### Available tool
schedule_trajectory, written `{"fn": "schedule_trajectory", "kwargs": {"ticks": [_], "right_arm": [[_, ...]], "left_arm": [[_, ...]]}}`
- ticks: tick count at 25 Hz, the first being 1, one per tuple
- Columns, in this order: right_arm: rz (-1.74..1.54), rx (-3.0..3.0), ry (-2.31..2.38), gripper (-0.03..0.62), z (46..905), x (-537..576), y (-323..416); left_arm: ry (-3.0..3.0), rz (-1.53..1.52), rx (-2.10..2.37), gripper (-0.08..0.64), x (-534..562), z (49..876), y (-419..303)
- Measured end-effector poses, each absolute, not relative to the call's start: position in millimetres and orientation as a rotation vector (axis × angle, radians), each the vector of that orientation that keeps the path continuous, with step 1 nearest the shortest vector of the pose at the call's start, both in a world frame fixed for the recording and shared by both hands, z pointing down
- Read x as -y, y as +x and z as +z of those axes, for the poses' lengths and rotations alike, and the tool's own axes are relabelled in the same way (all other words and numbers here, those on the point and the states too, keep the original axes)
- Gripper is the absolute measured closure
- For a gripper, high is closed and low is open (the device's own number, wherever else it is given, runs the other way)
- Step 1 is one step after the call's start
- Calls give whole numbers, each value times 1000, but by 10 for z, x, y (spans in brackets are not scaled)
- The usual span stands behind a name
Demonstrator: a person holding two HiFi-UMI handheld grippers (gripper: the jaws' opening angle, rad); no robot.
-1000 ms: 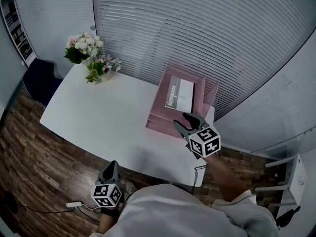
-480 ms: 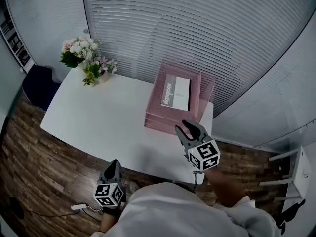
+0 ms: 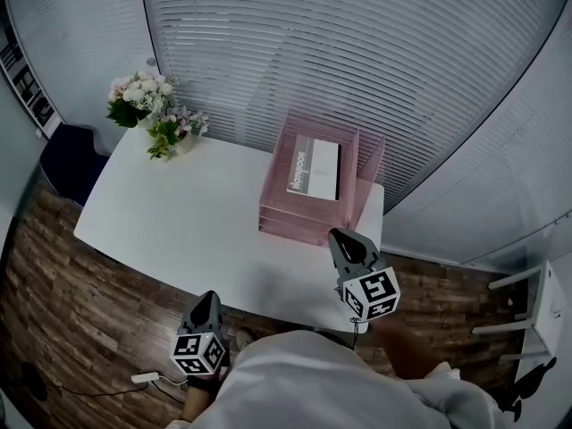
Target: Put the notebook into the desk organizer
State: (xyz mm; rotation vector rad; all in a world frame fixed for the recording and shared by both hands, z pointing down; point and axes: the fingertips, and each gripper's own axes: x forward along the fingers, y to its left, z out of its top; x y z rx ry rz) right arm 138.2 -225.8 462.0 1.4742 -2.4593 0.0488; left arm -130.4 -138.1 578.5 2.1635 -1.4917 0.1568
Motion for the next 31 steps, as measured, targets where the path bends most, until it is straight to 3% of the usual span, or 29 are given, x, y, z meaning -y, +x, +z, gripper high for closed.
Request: {"fn": "schedule_trajectory", "kwargs": {"ticks": [31], "right_arm": [[-3,2466,1492,577,4572,2000,1425]], "left_arm": [[2172,161,1484,551,1260,5762,-1192]]}}
